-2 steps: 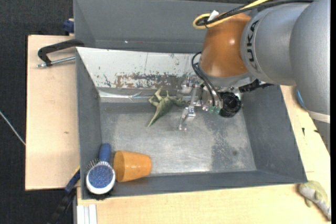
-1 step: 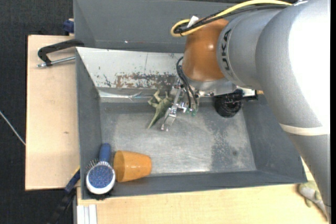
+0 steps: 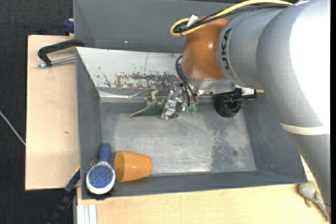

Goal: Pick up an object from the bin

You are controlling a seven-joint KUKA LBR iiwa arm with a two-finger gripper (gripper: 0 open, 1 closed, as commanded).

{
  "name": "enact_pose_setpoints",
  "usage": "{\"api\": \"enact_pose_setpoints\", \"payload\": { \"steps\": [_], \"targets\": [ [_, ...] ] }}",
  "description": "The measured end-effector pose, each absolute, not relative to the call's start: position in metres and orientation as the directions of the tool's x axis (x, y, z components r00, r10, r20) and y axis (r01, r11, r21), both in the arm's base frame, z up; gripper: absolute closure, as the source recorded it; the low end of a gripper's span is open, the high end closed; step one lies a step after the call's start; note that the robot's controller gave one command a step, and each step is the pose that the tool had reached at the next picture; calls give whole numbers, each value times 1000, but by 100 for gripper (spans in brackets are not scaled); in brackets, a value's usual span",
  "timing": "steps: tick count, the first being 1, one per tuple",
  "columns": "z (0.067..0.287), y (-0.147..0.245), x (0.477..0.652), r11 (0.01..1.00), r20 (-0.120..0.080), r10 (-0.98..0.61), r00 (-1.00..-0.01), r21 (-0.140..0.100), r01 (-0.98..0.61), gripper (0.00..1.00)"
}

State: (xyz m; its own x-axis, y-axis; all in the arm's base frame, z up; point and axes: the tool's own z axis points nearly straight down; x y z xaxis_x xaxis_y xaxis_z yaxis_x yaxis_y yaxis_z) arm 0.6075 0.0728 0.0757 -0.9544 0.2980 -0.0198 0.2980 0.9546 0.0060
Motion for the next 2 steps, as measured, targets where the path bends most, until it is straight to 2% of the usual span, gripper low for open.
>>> {"api": "enact_pose_setpoints", "payload": {
  "steps": [1,2],
  "targets": [
    [205,79,580,955,-11,296,-955,7,296,100],
    [200,78,579,955,-4,296,-955,1,296,100]
  ]
}}
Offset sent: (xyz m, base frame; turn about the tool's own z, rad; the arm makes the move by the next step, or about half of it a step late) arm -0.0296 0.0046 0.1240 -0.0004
